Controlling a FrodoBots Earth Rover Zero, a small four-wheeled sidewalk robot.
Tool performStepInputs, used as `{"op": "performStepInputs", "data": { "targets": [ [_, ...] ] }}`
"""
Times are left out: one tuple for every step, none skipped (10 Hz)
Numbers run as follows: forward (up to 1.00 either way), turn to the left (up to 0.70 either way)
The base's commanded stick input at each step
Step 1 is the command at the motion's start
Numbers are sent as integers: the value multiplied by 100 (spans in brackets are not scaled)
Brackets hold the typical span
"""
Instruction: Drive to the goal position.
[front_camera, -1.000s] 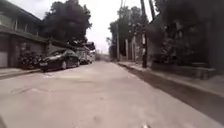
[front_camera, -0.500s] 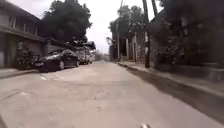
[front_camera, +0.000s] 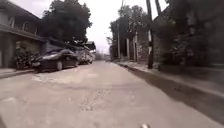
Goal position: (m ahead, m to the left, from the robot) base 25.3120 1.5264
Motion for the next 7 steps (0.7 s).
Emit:
{"op": "performStepInputs", "data": {
  "targets": [
    [70, 0],
    [70, 0],
    [70, 0],
    [70, 0],
    [70, 0],
    [70, 0],
    [70, 0]
  ]
}}
